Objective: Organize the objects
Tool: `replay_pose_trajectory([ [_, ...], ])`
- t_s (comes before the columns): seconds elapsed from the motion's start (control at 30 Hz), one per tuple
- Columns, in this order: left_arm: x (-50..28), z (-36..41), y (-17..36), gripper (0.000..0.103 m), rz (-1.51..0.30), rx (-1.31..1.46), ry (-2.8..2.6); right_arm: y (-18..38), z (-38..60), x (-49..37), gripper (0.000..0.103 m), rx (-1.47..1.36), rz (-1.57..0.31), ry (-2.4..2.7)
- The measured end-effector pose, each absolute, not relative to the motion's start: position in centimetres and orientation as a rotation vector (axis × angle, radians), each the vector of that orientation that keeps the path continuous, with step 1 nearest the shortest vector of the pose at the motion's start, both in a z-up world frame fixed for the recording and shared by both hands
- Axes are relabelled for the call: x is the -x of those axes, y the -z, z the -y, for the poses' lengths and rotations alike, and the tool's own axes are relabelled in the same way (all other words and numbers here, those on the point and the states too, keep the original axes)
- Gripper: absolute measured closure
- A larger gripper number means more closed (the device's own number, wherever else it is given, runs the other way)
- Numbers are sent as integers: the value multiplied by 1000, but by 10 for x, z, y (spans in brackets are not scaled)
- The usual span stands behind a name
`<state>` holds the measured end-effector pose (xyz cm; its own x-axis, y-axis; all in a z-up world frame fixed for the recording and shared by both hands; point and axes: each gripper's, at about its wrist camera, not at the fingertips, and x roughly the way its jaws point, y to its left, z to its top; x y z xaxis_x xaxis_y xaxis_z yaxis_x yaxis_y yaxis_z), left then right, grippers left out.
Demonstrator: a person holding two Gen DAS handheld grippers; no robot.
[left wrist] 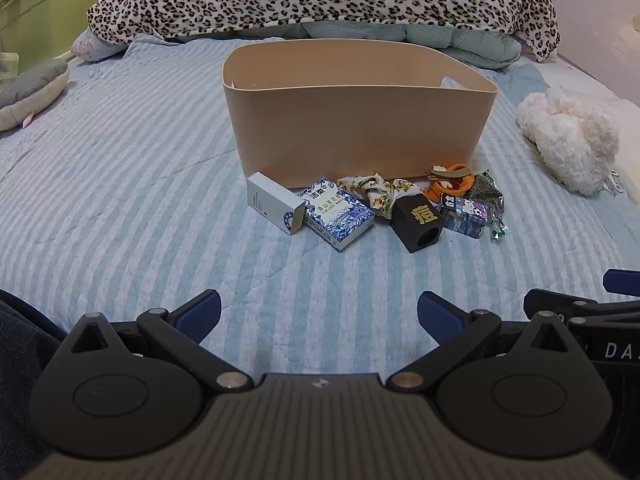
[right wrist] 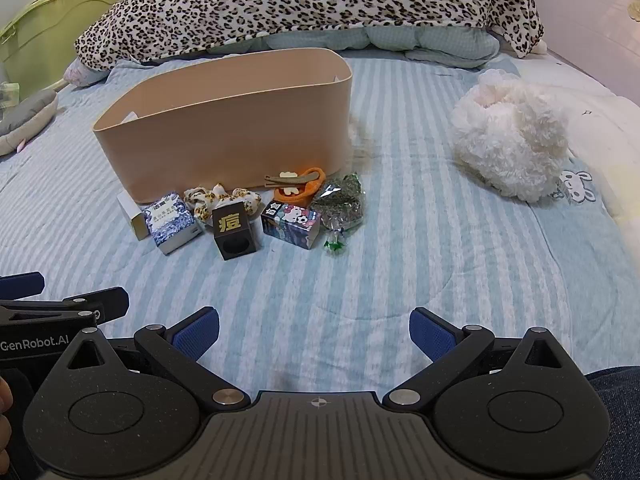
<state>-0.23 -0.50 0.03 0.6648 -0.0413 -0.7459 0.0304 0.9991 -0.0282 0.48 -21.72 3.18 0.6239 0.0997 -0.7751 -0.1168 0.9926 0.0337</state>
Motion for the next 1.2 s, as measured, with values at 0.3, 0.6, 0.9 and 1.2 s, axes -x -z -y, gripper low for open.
replay_pose_trajectory([
  [0.3, 2, 6, 0, 0, -844, 6, 45, -31, 217, -4, 0, 19, -896, -128],
  [0.6, 2, 5, 0, 0, -842, 10, 38, -31, 216, -4, 0, 16, -895, -131],
  [0.9, 3, 7, 0, 0, -838, 4, 47, -34, 218, -4, 0, 12, -887, -124],
  [1.2, 2, 6, 0, 0, -841, 12, 42, -35, 218, -4, 0, 14, -882, -127],
])
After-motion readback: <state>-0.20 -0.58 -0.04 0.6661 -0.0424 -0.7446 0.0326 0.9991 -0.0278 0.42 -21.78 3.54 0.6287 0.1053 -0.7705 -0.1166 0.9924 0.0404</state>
